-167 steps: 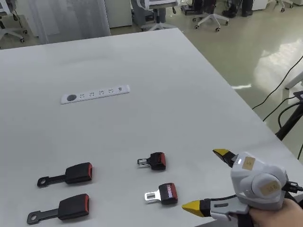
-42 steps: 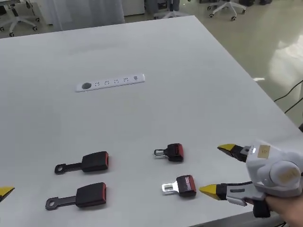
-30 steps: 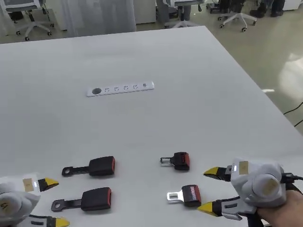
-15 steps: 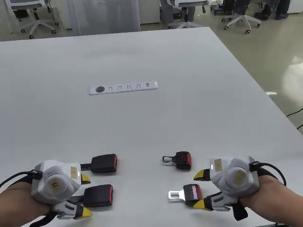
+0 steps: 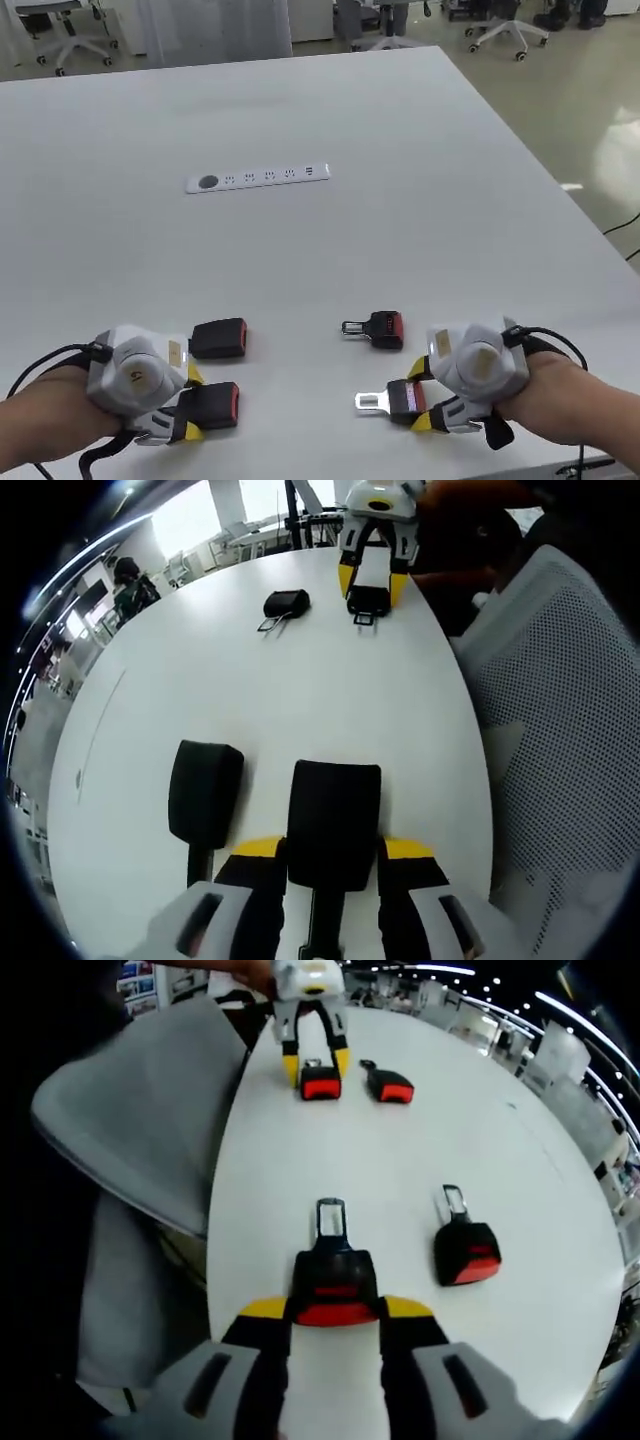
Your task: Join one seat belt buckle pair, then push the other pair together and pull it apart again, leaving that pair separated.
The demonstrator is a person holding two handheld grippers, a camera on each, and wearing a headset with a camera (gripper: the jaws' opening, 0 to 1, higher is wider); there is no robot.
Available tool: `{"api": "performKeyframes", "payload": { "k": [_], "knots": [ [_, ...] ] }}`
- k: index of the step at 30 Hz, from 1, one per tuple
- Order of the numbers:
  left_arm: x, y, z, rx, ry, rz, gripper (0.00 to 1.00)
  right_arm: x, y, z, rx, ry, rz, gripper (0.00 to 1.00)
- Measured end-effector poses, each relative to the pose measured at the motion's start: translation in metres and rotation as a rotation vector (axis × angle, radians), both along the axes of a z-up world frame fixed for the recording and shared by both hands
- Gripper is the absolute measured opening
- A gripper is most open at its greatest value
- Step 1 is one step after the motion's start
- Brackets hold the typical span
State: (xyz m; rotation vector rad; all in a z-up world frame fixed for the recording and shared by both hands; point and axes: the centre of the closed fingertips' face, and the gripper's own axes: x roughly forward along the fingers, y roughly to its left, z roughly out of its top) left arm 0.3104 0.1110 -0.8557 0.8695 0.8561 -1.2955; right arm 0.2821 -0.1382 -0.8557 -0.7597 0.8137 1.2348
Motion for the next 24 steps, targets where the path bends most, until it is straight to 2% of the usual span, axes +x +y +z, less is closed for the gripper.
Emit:
{"api": "performKeyframes", "payload": {
  "k": [3, 7, 14, 24],
  "knots": [
    [0.003, 0.000, 0.001, 0.004, -0.009, -0.009, 0.34, -0.001, 0.002, 0.000, 0.009, 0.005, 0.007, 0.34],
    [0.002, 0.000, 0.001, 0.012, -0.003, -0.027, 0.34, -0.001, 0.003, 0.000, 0.013, 0.015, 0.013, 0.33],
    [0.000, -0.003, 0.000, 0.048, -0.008, -0.099, 0.33, 0.001, 0.004, 0.001, 0.024, 0.026, -0.001, 0.33],
    [0.000, -0.003, -0.001, 0.069, 0.018, -0.086, 0.33, 0.003, 0.016, 0.001, 0.026, 0.012, -0.009, 0.33]
  ]
}}
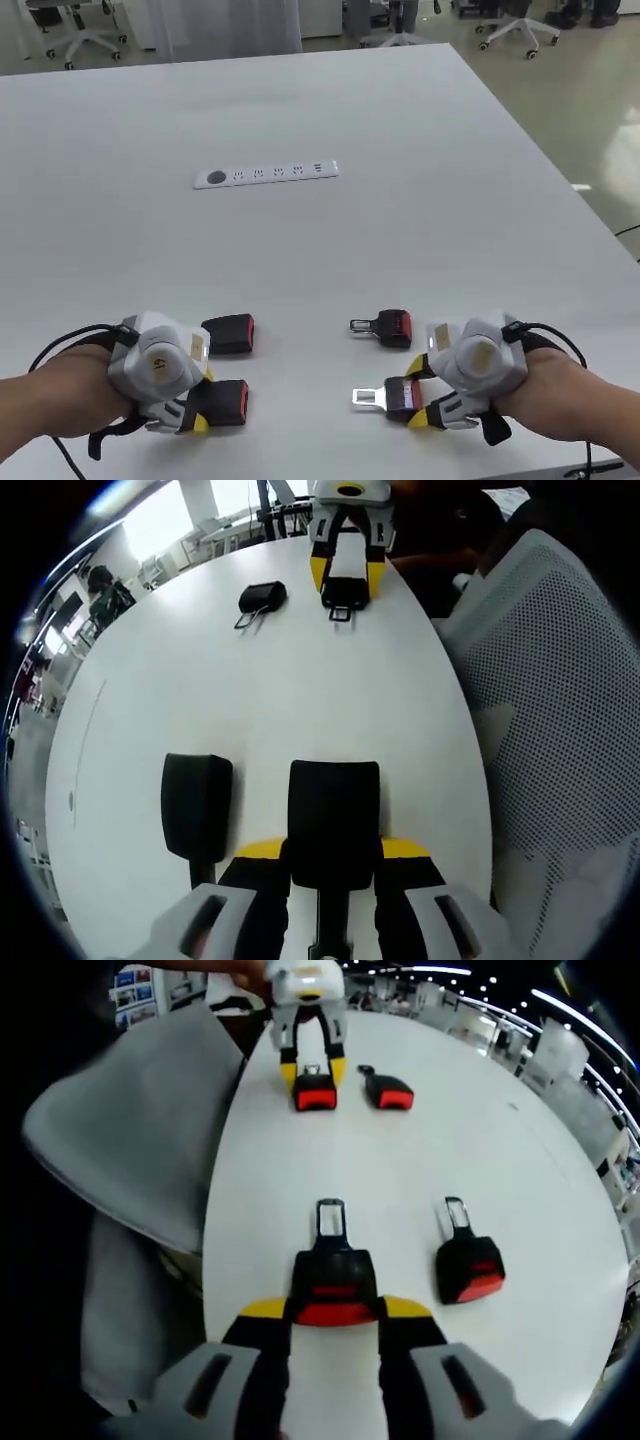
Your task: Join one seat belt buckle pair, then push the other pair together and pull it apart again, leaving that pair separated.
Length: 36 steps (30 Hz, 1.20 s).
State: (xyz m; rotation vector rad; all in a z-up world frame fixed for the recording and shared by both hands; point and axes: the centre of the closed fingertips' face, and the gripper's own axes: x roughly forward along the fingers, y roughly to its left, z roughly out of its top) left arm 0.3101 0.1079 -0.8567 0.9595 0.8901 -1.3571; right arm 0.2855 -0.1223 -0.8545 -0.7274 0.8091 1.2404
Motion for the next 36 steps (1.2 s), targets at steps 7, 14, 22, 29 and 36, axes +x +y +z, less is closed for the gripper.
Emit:
{"api": "performKeyframes", "payload": {
  "k": [7, 14, 22, 29, 36],
  "knots": [
    [0.000, 0.000, -0.001, 0.009, 0.005, 0.011, 0.33, 0.006, 0.022, 0.000, 0.028, 0.008, -0.011, 0.33],
    [0.000, 0.001, -0.001, -0.004, 0.002, 0.015, 0.33, 0.004, 0.048, -0.001, 0.036, 0.001, 0.022, 0.33],
    [0.001, 0.001, -0.001, -0.006, 0.002, 0.021, 0.33, 0.005, 0.073, -0.001, 0.038, -0.006, 0.044, 0.33],
    [0.001, 0.001, -0.002, -0.012, 0.006, 0.023, 0.33, 0.009, 0.086, -0.001, 0.041, -0.015, 0.036, 0.33],
    [0.000, 0.002, -0.002, -0.019, 0.018, 0.047, 0.33, 0.009, 0.104, -0.001, 0.060, -0.017, 0.032, 0.33]
  ]
}}
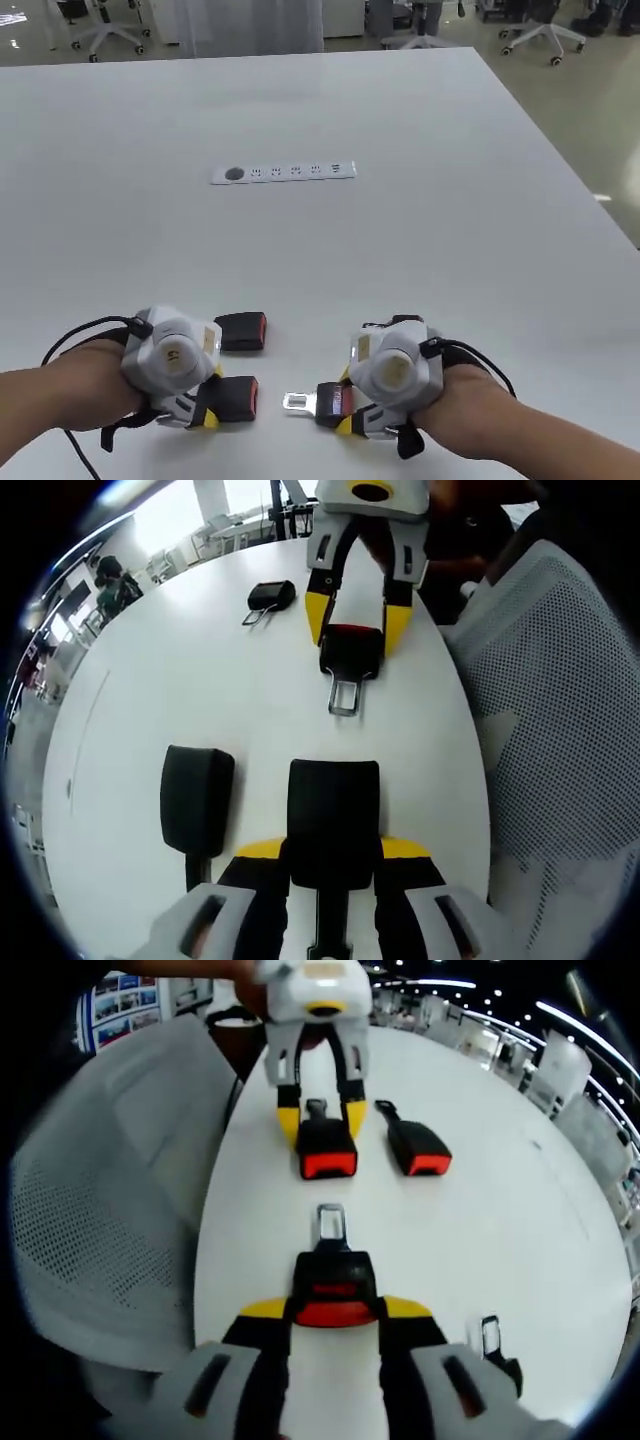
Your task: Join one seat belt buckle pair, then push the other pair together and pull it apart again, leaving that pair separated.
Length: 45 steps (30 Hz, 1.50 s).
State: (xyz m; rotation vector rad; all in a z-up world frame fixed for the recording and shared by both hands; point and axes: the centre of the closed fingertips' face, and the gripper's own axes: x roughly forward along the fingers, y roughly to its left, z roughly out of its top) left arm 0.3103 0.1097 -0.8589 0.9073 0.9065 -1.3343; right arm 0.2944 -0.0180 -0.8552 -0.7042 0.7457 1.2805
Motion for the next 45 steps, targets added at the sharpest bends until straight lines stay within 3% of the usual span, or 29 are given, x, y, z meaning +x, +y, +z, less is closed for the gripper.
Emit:
{"api": "performKeyframes", "payload": {
  "k": [15, 25, 29, 33, 45],
  "knots": [
    [-0.002, 0.000, 0.000, 0.004, -0.002, -0.017, 0.33, 0.008, 0.032, 0.000, -0.007, -0.009, 0.040, 0.33],
    [-0.001, -0.001, 0.000, 0.010, 0.005, -0.022, 0.33, 0.010, 0.039, 0.001, -0.006, -0.023, 0.067, 0.33],
    [-0.001, -0.001, 0.000, 0.010, 0.003, -0.028, 0.33, 0.009, 0.046, 0.001, 0.021, 0.002, 0.056, 0.33],
    [-0.001, -0.002, 0.000, -0.001, -0.002, -0.036, 0.32, 0.011, 0.044, 0.001, 0.006, -0.020, 0.061, 0.31],
    [-0.001, -0.002, -0.001, 0.032, 0.001, -0.042, 0.32, 0.013, 0.056, 0.000, 0.003, -0.017, 0.073, 0.30]
  ]
}}
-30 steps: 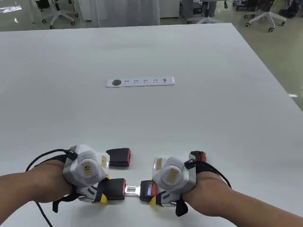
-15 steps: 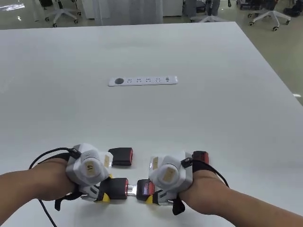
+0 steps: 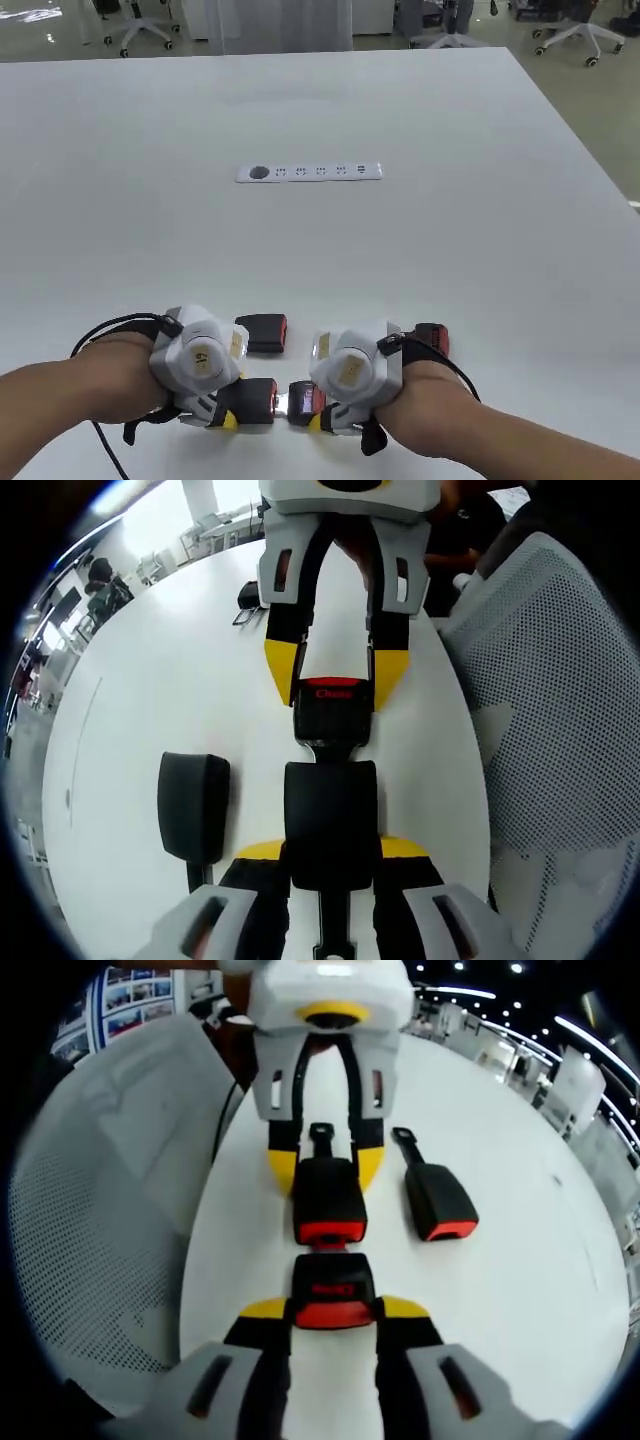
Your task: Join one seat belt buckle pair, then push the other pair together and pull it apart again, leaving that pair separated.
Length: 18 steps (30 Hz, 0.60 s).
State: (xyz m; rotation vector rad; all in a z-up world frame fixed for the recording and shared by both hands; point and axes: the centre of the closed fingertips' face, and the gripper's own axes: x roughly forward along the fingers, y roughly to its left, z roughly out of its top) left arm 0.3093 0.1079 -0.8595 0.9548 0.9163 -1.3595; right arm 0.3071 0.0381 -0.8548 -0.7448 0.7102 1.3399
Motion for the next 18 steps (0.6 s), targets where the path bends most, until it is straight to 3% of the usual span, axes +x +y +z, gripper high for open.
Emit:
{"api": "performKeyframes", "payload": {
  "k": [6, 18],
  "knots": [
    [0.0002, -0.0002, -0.0001, -0.004, -0.004, -0.016, 0.31, -0.0021, 0.0035, -0.0006, 0.026, 0.010, -0.057, 0.29],
    [0.0004, -0.0004, 0.0017, 0.003, -0.001, -0.031, 0.31, -0.0011, 0.0110, 0.0014, -0.004, 0.020, -0.024, 0.29]
  ]
}}
